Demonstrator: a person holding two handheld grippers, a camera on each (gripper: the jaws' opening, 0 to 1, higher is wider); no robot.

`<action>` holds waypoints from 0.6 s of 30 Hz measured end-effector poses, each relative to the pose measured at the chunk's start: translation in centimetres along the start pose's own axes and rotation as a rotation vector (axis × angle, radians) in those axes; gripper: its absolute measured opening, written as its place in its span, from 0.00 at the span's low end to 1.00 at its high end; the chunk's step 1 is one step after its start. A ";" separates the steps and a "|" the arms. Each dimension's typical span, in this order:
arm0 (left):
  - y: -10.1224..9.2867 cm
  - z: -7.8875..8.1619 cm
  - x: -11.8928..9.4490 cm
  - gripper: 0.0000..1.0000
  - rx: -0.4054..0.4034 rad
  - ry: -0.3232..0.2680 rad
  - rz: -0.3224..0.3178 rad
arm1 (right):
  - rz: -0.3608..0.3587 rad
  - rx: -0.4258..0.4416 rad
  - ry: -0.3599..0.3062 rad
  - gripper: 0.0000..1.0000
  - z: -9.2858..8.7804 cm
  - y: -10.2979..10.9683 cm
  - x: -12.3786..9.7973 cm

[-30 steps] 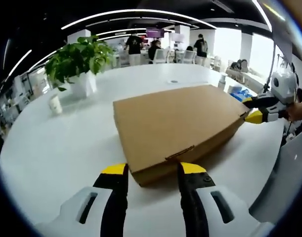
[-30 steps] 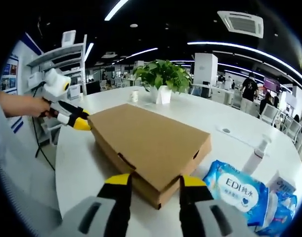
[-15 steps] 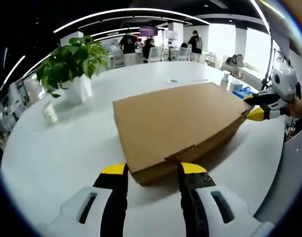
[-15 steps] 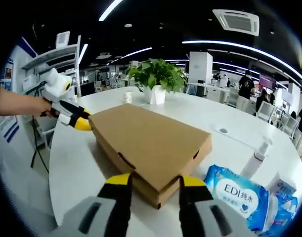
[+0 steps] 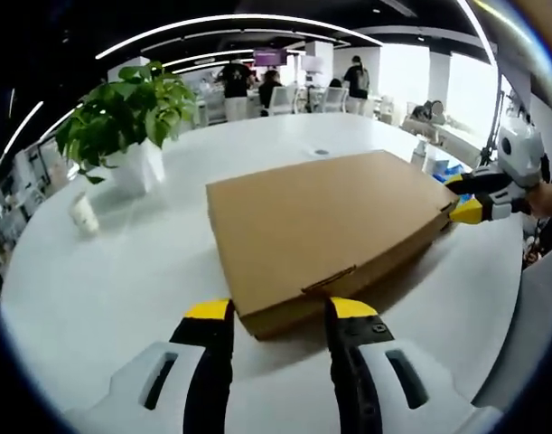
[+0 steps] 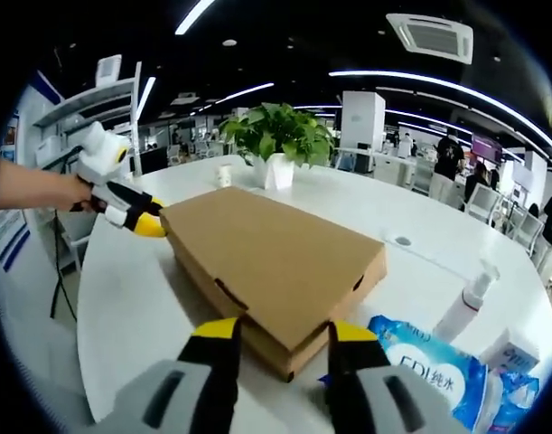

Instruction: Operate the shoe box by opening the lid, removing the specified soft item, and placing it in the target area until the item is outside and the box remains undamaged.

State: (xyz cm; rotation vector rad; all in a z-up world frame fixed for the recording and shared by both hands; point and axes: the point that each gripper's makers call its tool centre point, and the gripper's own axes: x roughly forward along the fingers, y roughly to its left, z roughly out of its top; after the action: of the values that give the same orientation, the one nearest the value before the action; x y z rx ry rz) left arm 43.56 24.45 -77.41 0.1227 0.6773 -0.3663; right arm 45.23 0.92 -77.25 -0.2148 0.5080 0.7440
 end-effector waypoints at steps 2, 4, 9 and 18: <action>0.1 0.1 0.2 0.41 -0.008 -0.002 -0.004 | -0.001 -0.004 0.006 0.35 0.1 -0.2 0.1; 0.1 0.2 0.5 0.41 -0.015 0.005 -0.007 | -0.003 -0.007 0.012 0.36 0.2 -0.4 0.4; 0.4 0.4 0.8 0.41 0.007 0.015 -0.002 | -0.009 -0.008 0.020 0.36 0.3 -0.6 0.6; 0.6 0.2 0.7 0.38 0.025 0.038 -0.003 | -0.007 0.000 0.033 0.35 0.1 -0.6 0.4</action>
State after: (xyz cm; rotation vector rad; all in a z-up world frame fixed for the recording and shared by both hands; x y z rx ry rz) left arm 44.44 24.78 -77.74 0.1533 0.7101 -0.3759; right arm 45.93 0.74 -77.37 -0.2294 0.5382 0.7345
